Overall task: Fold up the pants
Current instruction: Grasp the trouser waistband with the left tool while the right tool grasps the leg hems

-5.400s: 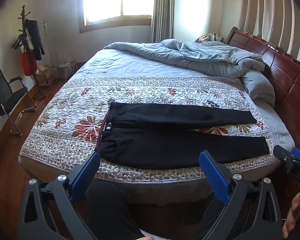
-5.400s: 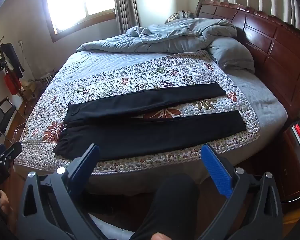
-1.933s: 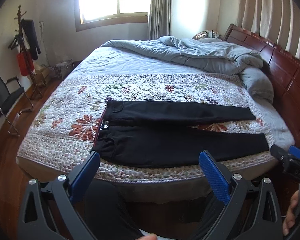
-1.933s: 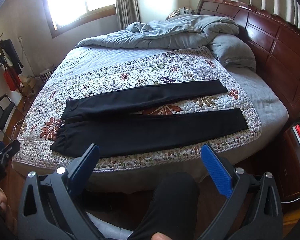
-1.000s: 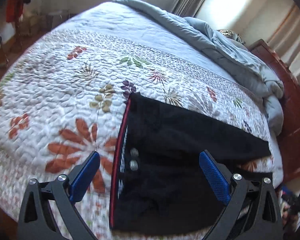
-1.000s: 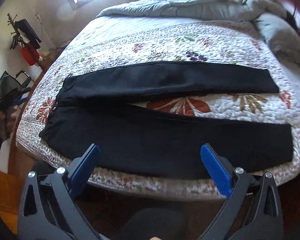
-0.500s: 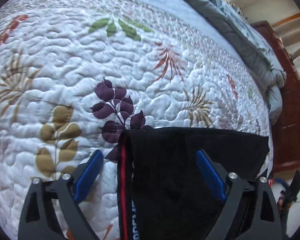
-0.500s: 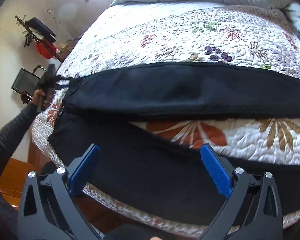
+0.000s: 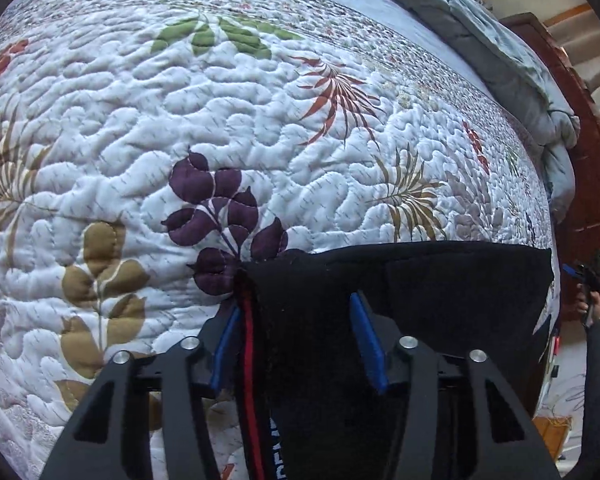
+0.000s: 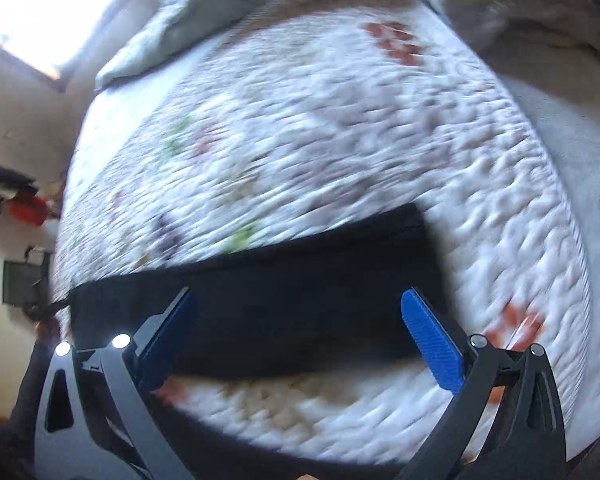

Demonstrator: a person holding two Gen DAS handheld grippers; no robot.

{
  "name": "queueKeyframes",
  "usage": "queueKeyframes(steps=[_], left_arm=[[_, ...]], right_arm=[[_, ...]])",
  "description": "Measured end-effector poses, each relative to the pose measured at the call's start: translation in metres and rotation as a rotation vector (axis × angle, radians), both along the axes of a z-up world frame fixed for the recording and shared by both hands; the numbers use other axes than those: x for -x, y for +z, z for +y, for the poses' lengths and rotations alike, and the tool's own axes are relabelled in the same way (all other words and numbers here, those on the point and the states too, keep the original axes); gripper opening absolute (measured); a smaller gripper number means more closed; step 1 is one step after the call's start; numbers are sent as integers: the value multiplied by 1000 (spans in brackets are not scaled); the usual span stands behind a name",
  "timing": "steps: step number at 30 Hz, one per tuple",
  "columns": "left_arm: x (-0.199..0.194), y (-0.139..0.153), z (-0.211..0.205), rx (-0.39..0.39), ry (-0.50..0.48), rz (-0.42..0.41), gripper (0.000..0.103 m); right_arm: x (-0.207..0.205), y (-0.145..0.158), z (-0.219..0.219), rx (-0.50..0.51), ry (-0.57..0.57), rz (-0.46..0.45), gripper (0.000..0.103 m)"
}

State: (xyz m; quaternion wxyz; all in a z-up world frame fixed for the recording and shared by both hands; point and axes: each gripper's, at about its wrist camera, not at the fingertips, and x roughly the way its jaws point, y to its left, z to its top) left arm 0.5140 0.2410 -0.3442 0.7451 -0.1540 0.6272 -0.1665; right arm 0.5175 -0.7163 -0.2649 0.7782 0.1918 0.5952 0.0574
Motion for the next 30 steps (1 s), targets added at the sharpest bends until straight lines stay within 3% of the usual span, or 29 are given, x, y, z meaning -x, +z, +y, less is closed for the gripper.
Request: queueKeyframes(steps=[2, 7, 9, 12, 13, 14, 17, 19, 21, 23, 30], left_arm=[[-1, 1, -6, 4, 5, -4, 72], [-1, 0, -20, -58, 3, -11, 78], [-1, 0, -20, -63, 18, -8, 77], [1, 3, -21, -131, 36, -16, 55], [3, 5, -20, -134, 42, -16, 43], [5, 7, -16, -116, 53, -16, 31], [8, 11, -11, -110, 69, -18, 24], [9, 11, -15, -133, 80, -19, 20], [10, 15, -18, -143, 90, -29, 15], [15, 25, -18, -142, 104, -54, 13], [34, 71, -19, -124, 134, -126, 13]], right_arm=[[-16, -19, -16, 20, -2, 25, 100], [-39, -60, -34, 15, 49, 82, 101], [-42, -68, -36, -7, 98, 76, 101], [-38, -66, -35, -56, 167, 56, 98], [-36, -66, -35, -86, 186, 54, 94], [-35, -66, -35, -114, 203, 52, 80], [-35, -68, -42, -118, 200, 64, 65], [-32, -64, -50, -112, 188, 63, 46], [-27, -57, -57, -98, 184, 61, 14], [-19, -46, -60, -93, 196, 42, 8], [-5, -10, -48, -32, 224, -16, 6]])
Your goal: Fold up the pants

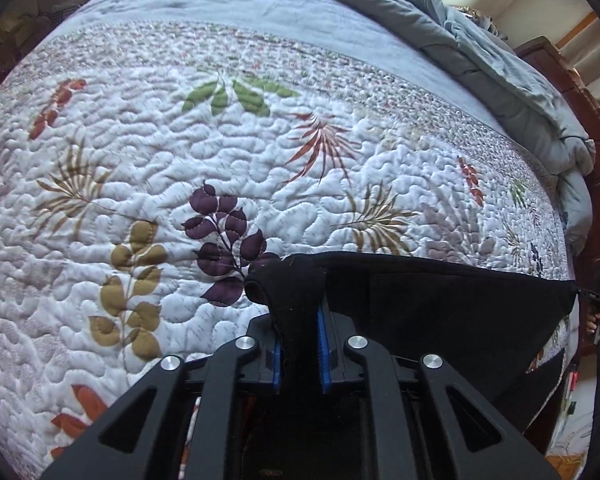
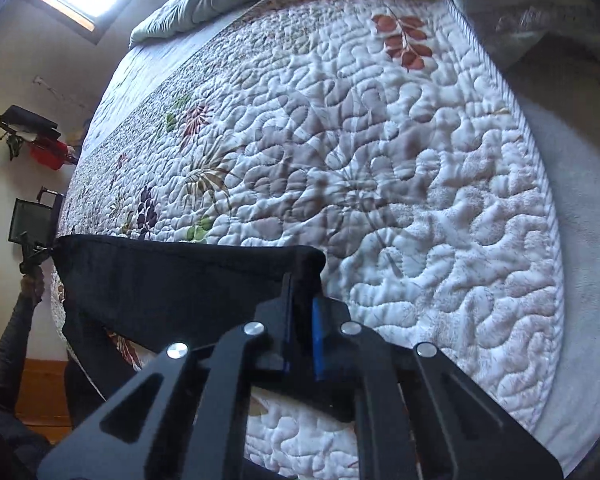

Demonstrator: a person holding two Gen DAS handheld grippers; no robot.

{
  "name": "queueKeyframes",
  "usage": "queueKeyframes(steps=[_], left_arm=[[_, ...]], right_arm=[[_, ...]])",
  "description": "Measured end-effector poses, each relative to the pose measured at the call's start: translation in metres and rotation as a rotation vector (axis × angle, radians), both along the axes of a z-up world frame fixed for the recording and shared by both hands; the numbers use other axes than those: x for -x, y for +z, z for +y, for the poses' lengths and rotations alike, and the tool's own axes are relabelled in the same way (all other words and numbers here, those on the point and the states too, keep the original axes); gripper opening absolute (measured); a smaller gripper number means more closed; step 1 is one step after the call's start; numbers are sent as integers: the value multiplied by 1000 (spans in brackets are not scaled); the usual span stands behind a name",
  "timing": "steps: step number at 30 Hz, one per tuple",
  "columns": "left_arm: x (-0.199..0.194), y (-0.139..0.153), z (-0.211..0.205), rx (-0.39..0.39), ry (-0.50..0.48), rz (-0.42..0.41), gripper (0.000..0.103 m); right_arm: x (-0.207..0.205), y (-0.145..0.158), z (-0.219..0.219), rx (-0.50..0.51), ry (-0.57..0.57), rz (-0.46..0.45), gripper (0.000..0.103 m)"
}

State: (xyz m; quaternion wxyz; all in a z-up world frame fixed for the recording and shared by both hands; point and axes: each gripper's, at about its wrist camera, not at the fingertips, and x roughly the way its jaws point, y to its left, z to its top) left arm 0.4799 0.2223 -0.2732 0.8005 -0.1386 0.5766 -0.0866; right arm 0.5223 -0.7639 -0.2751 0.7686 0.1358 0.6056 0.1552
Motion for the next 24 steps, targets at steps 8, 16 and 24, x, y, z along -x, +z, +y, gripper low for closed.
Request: queueKeyframes(steps=[8, 16, 24], left_arm=[[24, 61, -20, -22, -34, -116, 13], [141, 113, -21, 7, -73, -310, 13], [229, 70, 3, 60, -6, -250, 19]], right_arm=[[23, 47, 21, 142, 8, -136, 6], [141, 62, 25, 334, -102, -369, 6], [244, 9, 40, 481, -252, -415, 7]])
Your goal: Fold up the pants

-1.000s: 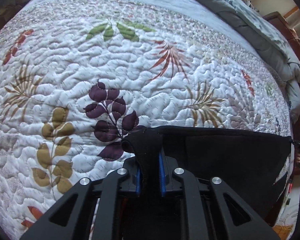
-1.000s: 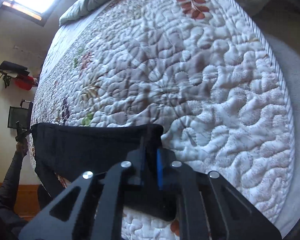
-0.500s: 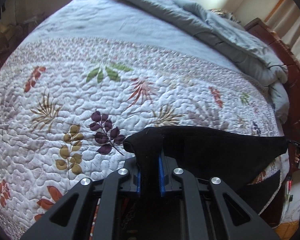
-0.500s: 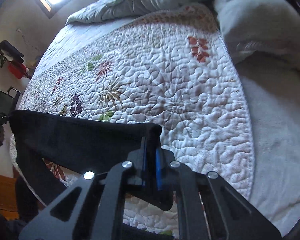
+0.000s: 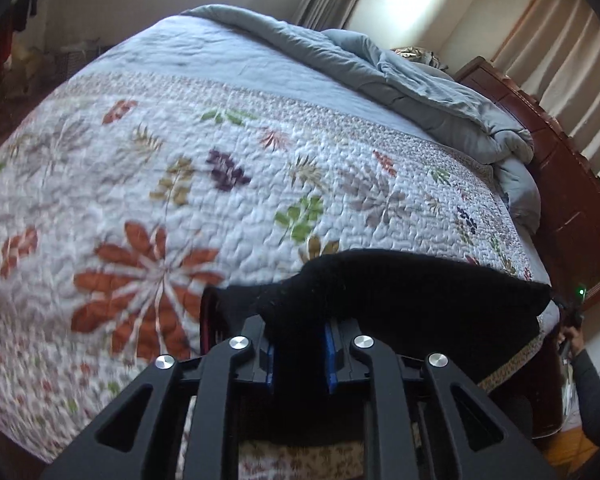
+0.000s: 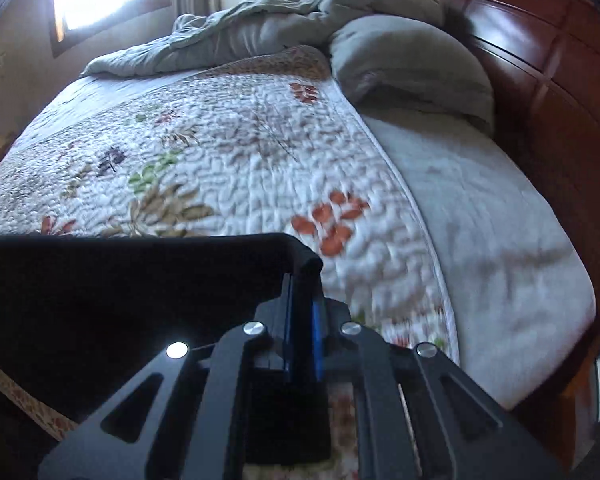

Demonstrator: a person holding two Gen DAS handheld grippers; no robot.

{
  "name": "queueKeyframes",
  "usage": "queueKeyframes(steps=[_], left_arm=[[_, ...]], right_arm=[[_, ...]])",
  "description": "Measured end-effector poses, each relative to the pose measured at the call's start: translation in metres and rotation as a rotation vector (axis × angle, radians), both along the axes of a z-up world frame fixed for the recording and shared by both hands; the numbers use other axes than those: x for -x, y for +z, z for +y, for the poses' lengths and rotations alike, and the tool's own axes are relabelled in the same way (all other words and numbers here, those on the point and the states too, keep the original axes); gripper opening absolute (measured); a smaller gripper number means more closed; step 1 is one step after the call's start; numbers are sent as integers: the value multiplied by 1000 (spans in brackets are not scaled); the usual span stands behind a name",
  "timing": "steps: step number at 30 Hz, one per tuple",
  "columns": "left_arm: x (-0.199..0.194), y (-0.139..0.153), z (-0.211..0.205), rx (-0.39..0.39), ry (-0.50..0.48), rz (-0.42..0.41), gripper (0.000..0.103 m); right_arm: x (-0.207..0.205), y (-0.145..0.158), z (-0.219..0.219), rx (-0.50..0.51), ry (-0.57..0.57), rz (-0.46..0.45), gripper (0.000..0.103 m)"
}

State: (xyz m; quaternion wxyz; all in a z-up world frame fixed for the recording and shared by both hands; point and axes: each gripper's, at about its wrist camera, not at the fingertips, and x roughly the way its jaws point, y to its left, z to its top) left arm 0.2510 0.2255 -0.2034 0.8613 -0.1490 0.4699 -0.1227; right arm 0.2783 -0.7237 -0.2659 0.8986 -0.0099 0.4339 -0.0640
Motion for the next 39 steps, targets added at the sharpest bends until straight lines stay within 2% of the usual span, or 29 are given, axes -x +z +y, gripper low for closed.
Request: queueKeyframes(steps=[2, 6, 7, 9, 10, 12, 15, 17, 20, 23, 26, 27, 30, 32, 33, 34, 35, 37, 39], left_arm=[[14, -17, 4, 6, 10, 36, 24], [34, -53, 6, 11, 33, 113, 27], [39, -61, 5, -1, 43, 130, 31], [44, -70, 5, -19, 73, 145, 43], [48, -74, 7, -37, 94, 154, 54], [55, -77, 11, -64, 129, 172, 64], [72, -78, 18, -115, 178, 208, 76], [87, -79, 27, -111, 216, 220, 77], [113, -73, 42, -42, 301, 190, 77], [130, -59, 46, 40, 355, 122, 83], [123, -52, 33, 95, 336, 84, 89], [116, -54, 26, 105, 316, 96, 89], [89, -70, 11, 88, 286, 178, 89], [74, -82, 0, 68, 258, 237, 86], [68, -89, -6, 32, 253, 280, 78], [63, -98, -9, 11, 259, 333, 47], [62, -107, -8, 32, 273, 384, 28], [60, -115, -3, 61, 316, 423, 21], [60, -111, -3, 61, 324, 422, 17]], right_arm=[[20, -7, 2, -12, -39, -5, 7], [44, -21, 9, -46, -86, 21, 12], [49, -25, 11, -53, -97, 36, 13], [57, -30, 14, -78, -121, 60, 24], [61, -31, 15, -94, -128, 67, 25], [70, -34, 15, -137, -150, 91, 38], [86, -36, 13, -267, -199, 122, 52], [98, -36, 11, -376, -222, 128, 52], [113, -34, 12, -542, -235, 113, 53], [127, -23, 10, -761, -274, 38, 61], [122, -16, 0, -900, -335, -18, 71], [117, -16, -5, -949, -372, -34, 71], [102, -19, -14, -982, -443, -43, 71], [90, -29, -19, -966, -523, 4, 67], [83, -34, -21, -986, -535, 21, 44], [78, -38, -22, -994, -536, 36, 25], [70, -35, -18, -960, -533, 50, 6], [61, -6, -10, -873, -463, -2, 5], [67, 46, 6, -811, -323, -169, 4]])
